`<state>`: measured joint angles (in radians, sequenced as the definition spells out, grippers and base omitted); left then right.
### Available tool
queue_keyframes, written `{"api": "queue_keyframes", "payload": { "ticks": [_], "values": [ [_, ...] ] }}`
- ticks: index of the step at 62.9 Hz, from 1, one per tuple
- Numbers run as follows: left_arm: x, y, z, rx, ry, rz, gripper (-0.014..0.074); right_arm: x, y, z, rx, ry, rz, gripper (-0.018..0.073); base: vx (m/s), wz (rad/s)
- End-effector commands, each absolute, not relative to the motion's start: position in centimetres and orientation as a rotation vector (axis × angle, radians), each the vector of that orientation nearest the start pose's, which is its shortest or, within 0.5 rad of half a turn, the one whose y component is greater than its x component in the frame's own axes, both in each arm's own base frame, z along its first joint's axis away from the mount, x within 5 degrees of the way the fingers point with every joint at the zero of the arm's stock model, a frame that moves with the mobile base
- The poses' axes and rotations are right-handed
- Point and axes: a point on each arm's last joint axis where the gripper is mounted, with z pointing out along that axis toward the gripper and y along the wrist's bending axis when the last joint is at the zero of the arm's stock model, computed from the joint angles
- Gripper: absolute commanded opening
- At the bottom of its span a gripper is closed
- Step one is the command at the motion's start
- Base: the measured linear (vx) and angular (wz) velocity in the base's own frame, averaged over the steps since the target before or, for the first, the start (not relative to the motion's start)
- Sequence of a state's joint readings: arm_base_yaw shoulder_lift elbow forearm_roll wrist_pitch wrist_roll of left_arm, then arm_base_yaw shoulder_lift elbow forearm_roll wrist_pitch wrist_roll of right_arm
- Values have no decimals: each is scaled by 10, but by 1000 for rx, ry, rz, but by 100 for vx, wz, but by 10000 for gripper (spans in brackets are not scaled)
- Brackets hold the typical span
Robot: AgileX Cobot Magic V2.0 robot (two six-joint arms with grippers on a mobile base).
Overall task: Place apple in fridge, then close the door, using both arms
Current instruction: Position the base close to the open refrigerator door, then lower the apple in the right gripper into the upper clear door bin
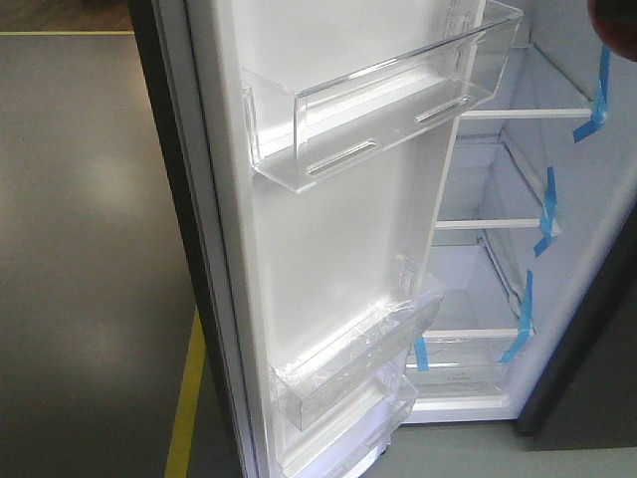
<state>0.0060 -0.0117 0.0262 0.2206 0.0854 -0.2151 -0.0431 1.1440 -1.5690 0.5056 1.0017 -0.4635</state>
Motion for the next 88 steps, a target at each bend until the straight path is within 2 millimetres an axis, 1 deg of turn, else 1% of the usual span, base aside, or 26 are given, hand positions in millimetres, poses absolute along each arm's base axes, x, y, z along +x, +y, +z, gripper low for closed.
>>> {"api": "queue_keyframes", "payload": {
  "ticks": [1,8,15,22,26,30,37,38,44,47,54,61,68,77,80,84,88],
  "values": [
    [57,0,196,-4,1520,-1,-7,196,28,523,-365,1806,266,-9,0,0],
    [57,0,196,-4,1520,-1,-7,197,27,526,-344,1770,258,-9,0,0],
    [57,0,196,-4,1520,-1,-7,200,27,534,-314,1680,268,-9,0,0],
    [57,0,196,-4,1520,-1,-7,210,33,542,-377,1595,320,-9,0,0],
    [57,0,196,-4,1520,-1,-7,219,38,547,-434,1561,370,-9,0,0],
    [57,0,196,-4,1520,-1,-7,236,42,549,-472,1541,438,-9,0,0],
    [57,0,196,-4,1520,-1,-7,264,46,552,-523,1509,486,-9,0,0],
    [57,0,196,-4,1520,-1,-7,271,46,549,-527,1516,497,-9,0,0],
    [57,0,196,-4,1520,-1,-7,292,49,544,-568,1541,552,-9,0,0],
    [57,0,196,-4,1520,-1,-7,308,50,535,-587,1573,589,-9,0,0],
    [57,0,196,-4,1520,-1,-7,333,52,518,-608,1624,644,-8,0,0],
    [57,0,196,-4,1520,-1,-7,351,52,502,-616,1668,668,-5,0,0],
    [57,0,196,-4,1520,-1,-7,359,52,493,-634,1680,678,4,0,0],
    [57,0,196,-4,1520,-1,-7,363,52,491,-635,1677,685,49,0,0],
    [57,0,196,-4,1520,-1,-7,363,53,490,-639,1678,686,76,0,0],
    [57,0,196,-4,1520,-1,-7,363,53,489,-644,1677,682,135,0,0],
    [57,0,196,-4,1520,-1,-7,363,53,489,-646,1676,680,216,0,0]
  ]
}}
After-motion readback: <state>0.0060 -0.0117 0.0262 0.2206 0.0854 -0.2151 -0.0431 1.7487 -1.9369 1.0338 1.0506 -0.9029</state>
